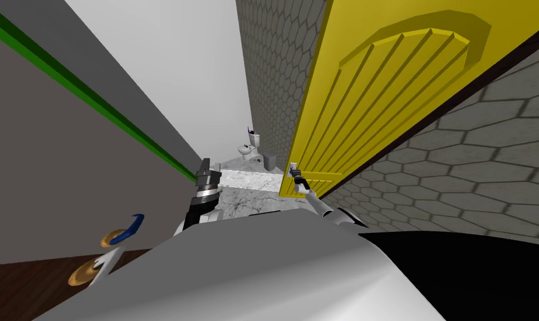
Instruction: Pull the door open
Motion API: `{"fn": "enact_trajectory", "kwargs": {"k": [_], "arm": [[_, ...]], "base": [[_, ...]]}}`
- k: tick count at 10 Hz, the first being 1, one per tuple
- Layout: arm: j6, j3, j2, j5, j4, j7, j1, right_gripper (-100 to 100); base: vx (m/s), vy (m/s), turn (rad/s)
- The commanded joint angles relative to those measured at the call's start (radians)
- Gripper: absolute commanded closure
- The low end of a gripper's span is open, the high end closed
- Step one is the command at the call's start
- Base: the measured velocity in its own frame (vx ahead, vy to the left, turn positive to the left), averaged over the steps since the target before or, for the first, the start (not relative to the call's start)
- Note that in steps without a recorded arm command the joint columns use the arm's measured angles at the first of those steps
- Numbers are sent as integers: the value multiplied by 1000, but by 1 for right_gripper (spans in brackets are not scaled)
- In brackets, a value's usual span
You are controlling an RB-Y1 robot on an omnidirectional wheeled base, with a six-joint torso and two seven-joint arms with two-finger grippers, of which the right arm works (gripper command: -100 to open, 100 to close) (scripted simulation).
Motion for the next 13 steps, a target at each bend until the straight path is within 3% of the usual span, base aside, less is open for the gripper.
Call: {"fn": "enact_trajectory", "kwargs": {"k": [1,7,9,10,13], "arm": [[-2,17,-10,1,-15,-12,8,100],[-15,90,-60,7,-64,-68,32,100],[-18,109,-73,8,-76,-83,38,100],[-13,102,-68,7,-73,-75,39,100],[-26,140,-99,12,-95,-108,54,100]], "base": [[-197,-67,115],[-204,-84,103],[-180,-71,78],[-78,-36,32],[-138,-66,89]]}}
